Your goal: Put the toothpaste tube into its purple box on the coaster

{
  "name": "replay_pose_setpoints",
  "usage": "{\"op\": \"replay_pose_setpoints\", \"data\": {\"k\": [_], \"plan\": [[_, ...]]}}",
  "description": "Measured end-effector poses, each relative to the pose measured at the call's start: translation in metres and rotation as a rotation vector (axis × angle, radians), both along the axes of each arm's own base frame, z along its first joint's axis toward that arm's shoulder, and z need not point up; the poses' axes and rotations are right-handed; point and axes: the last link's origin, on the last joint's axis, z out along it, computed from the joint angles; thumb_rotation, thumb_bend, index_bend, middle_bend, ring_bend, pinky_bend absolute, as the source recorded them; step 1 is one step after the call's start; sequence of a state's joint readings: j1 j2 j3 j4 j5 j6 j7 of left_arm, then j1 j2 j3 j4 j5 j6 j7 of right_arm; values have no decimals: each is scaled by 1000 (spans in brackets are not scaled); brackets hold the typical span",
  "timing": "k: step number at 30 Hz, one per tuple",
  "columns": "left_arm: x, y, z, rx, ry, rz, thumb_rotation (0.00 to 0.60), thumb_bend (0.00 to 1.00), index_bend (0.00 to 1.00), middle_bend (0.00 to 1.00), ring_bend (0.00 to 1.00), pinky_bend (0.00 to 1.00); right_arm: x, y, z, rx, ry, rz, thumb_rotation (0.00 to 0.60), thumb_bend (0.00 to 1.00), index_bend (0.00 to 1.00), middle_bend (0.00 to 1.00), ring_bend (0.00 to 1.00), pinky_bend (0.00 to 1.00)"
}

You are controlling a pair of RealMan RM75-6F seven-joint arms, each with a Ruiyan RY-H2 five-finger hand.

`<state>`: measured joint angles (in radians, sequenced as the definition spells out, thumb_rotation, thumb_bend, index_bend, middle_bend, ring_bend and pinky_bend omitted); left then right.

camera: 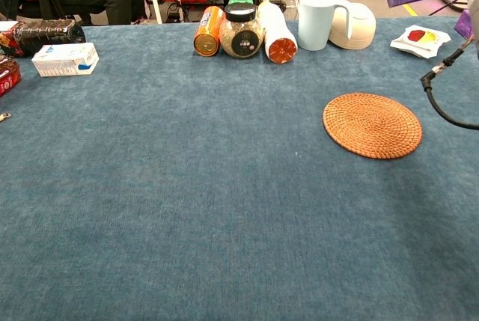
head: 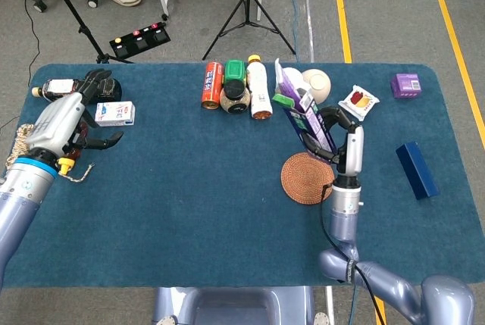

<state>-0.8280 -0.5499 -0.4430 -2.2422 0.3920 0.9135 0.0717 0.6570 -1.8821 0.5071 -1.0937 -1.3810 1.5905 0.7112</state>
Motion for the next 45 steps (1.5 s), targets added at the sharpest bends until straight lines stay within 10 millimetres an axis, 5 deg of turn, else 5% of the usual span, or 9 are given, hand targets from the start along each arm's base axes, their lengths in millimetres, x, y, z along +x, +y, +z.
{"op": "replay_pose_setpoints", "data": {"k": [20, 37, 45], "plan": [[17, -8, 19, 66, -65, -38, 600, 273, 0, 0, 141, 454, 6, 3, 16, 127, -415, -57, 600, 524, 516, 576, 550, 667], [35, -12, 39, 103, -32, -39, 600, 271, 0, 0, 140, 454, -3, 6, 4, -18, -142, -1, 600, 511, 344, 420, 469, 587], [43, -16, 48, 115, -19, -30, 600, 271, 0, 0, 140, 454, -7, 2, -7, -46, -66, 15, 600, 513, 341, 418, 466, 580]]}}
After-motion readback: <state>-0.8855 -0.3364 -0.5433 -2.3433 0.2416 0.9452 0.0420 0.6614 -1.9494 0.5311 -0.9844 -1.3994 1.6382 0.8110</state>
